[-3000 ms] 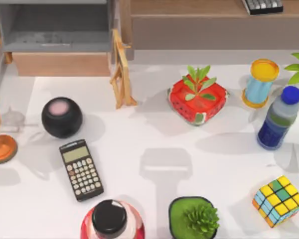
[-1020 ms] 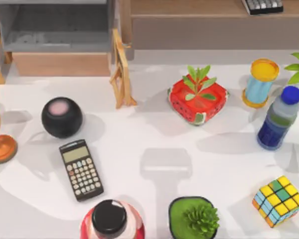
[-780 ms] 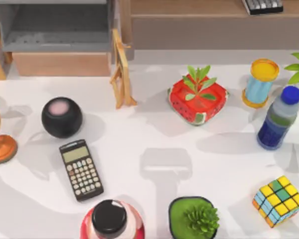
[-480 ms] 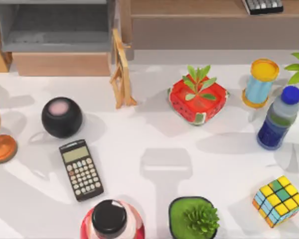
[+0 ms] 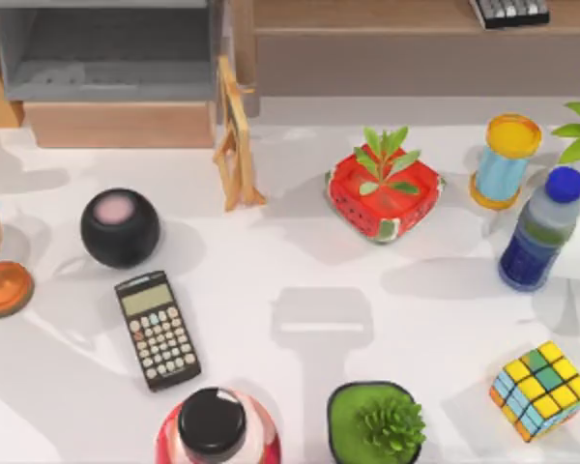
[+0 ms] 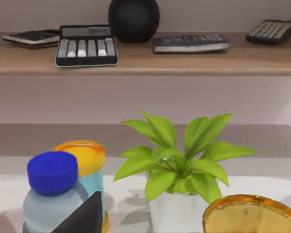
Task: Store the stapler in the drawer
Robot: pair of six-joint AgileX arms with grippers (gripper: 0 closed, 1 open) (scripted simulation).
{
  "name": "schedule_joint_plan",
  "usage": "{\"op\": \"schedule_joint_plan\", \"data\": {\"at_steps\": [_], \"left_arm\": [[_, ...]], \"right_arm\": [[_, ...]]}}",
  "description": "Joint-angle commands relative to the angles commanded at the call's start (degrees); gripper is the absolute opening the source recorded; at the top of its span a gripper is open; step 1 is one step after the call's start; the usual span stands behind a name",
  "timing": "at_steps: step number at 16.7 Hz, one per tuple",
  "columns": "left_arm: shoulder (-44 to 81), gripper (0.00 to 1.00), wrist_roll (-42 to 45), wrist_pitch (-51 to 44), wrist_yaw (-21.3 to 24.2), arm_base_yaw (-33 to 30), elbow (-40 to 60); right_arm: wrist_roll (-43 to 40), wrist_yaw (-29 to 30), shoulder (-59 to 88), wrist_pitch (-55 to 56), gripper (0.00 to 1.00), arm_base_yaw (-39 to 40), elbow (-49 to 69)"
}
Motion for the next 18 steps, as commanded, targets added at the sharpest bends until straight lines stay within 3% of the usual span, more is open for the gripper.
{"op": "schedule_joint_plan", "data": {"at_steps": [13, 18], "left_arm": [[0.0, 0.98, 0.0, 0.0, 0.0, 0.0, 0.0], [0.0, 1.0, 0.0, 0.0, 0.0, 0.0, 0.0]], "right_arm": [[0.0, 0.0, 0.0, 0.0, 1.0, 0.0, 0.0], [0.0, 0.0, 0.0, 0.0, 1.0, 0.0, 0.0]]}}
